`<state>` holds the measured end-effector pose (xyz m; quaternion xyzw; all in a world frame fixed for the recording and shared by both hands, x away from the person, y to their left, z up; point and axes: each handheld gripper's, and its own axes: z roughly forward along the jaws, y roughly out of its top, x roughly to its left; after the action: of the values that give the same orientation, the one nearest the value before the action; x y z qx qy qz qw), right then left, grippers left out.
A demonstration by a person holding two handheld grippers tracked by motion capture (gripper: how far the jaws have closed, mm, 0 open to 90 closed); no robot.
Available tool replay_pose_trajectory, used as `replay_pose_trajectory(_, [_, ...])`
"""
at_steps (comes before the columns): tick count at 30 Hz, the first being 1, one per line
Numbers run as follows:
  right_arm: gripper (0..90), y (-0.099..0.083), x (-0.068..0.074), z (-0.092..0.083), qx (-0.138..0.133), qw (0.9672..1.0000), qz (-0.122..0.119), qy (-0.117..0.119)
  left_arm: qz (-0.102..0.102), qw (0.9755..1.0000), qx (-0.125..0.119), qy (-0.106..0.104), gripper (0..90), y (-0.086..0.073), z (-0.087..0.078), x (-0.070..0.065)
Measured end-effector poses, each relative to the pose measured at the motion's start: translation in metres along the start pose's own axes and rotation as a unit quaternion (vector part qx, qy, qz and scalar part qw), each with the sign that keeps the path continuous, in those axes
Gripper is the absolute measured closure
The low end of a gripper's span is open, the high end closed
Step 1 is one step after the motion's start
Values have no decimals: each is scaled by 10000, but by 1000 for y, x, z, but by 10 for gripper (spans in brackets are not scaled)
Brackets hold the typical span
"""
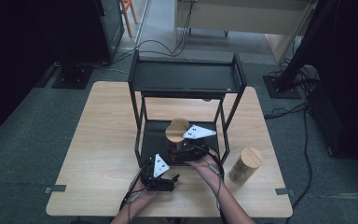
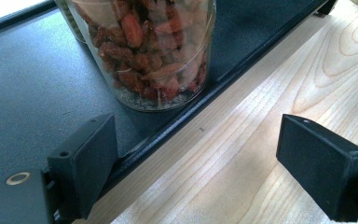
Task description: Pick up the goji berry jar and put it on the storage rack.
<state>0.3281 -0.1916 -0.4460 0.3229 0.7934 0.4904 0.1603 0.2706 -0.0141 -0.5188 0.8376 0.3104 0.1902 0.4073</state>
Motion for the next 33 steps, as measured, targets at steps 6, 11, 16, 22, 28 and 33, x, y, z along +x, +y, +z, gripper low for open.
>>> replay_pose_trajectory(6, [207, -2, -1, -3, -13, 10000, 19, 24, 10, 10000, 8, 6, 128, 0, 0, 0])
replay_pose_trajectory(11, [207, -4, -1, -6, -18, 10000, 21, 29, 14, 10000, 11, 2, 128, 0, 0, 0])
replay_pose_trajectory(16, [207, -6, -2, -9, 16, 10000, 44, 63, 39, 10000, 23, 11, 128, 0, 0, 0])
replay_pose_trajectory(22, [207, -7, -2, -13, -4, 10000, -13, 44, 45, 10000, 30, 16, 128, 0, 0, 0])
replay_pose_trajectory(28, [207, -10, -1, -17, 38, 9999, -76, 67, 47, 10000, 38, 22, 128, 0, 0, -1])
replay_pose_trajectory(33, [207, -11, -2, -22, 16, 9999, -69, 80, 49, 10000, 32, 41, 128, 0, 1, -1])
